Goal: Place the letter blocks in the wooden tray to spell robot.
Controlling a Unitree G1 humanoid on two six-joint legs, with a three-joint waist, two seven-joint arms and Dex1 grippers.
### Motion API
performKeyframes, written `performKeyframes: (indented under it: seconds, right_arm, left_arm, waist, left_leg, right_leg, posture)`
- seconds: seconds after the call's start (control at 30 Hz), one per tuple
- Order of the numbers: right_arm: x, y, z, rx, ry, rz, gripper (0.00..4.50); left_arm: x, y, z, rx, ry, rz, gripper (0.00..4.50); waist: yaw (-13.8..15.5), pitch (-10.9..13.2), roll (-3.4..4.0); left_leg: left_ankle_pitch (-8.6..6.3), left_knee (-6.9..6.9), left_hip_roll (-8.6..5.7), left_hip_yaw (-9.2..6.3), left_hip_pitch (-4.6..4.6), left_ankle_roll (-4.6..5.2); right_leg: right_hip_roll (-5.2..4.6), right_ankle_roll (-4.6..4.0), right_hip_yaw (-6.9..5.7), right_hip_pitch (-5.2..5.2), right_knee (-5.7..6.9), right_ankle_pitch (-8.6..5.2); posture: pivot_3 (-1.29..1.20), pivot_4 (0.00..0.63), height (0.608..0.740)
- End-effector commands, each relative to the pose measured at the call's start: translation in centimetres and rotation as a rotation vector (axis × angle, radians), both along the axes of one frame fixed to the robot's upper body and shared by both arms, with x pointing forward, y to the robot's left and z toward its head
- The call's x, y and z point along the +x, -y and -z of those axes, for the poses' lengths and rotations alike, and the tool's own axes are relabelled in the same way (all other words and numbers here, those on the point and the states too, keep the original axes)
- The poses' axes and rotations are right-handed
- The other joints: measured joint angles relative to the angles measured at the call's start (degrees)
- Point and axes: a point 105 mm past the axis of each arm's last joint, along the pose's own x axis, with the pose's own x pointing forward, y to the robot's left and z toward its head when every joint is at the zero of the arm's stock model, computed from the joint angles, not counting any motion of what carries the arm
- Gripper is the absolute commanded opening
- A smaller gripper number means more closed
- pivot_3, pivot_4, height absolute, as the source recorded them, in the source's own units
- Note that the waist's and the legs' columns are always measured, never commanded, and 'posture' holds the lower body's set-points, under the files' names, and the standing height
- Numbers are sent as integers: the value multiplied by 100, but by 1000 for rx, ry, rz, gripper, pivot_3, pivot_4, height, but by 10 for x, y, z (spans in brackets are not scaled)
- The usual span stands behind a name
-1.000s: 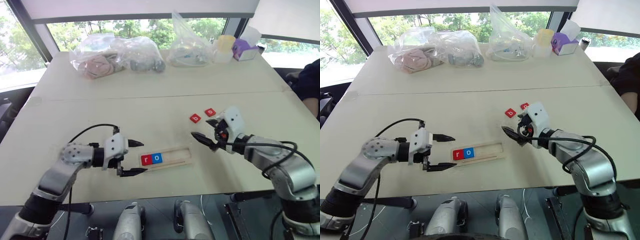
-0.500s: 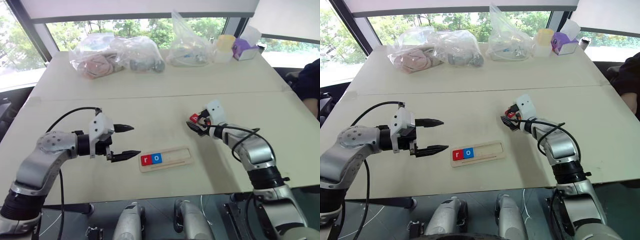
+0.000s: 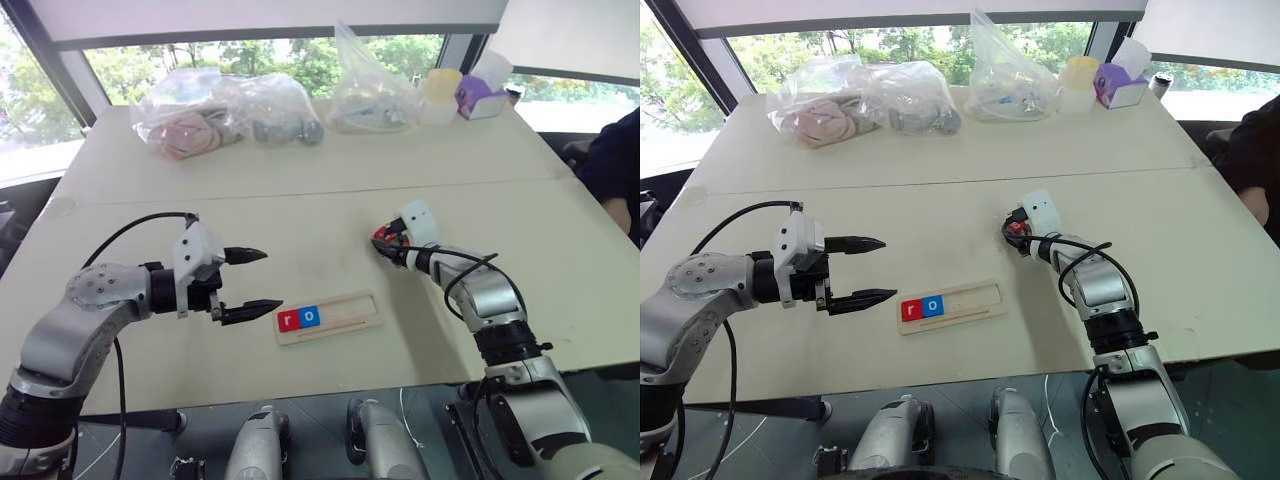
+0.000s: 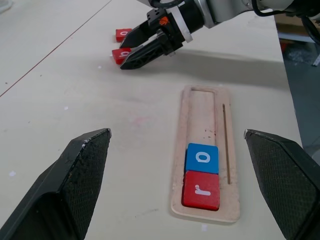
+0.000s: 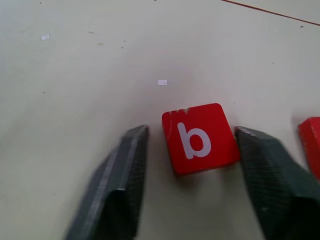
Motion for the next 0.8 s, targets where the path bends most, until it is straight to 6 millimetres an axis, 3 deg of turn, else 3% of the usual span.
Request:
performKeyframes:
  seconds: [0.03,0.2,0.33,0.47,0.63,0.8]
  right_arm:
    - [2,3,-9,5,20,18,1168]
    - [-13,15,-23,6,49,71,1168]
    - [-63,27,-40,-12,80,121,1168]
    - [-109,32,-39,16,44,221,1168]
    - [-131,36,-30,29,-13,301,1168]
    - [-137,32,-15,45,-68,320,1168]
  left_arm:
    - [2,1,-10,-4,56,-1,4500]
    - [3,5,-6,-1,48,11,4500]
    - [3,5,-2,-2,41,12,4500]
    - [4,6,0,-5,37,13,4500]
    - [7,7,0,-10,37,20,4500]
    - [10,7,1,-3,44,34,4500]
  waist:
    - [-1,0,0]
    - [18,0,1]
    - [42,2,4]
    - [12,1,3]
    - [3,1,3]
    - [1,1,4]
  left_leg:
    - [0,0,0,0,0,0]
    - [0,-1,0,0,-2,0]
    - [-1,-6,-3,-2,-12,-1]
    - [-1,-6,1,-9,-7,-1]
    - [-2,-3,22,-10,4,-4]
    - [-3,-3,23,-8,1,-6]
  right_leg:
    - [0,0,0,1,-1,0]
    - [-1,-12,0,-1,0,7]
    - [-5,-9,-1,-8,0,5]
    - [-6,9,0,-9,-1,-6]
    - [-1,2,0,-6,-2,-3]
    - [-5,1,0,-9,-6,-3]
  posture:
    - [0,150,740]
    - [0,150,740]
    - [0,150,740]
    - [0,150,740]
    - [0,150,740]
    - [0,150,740]
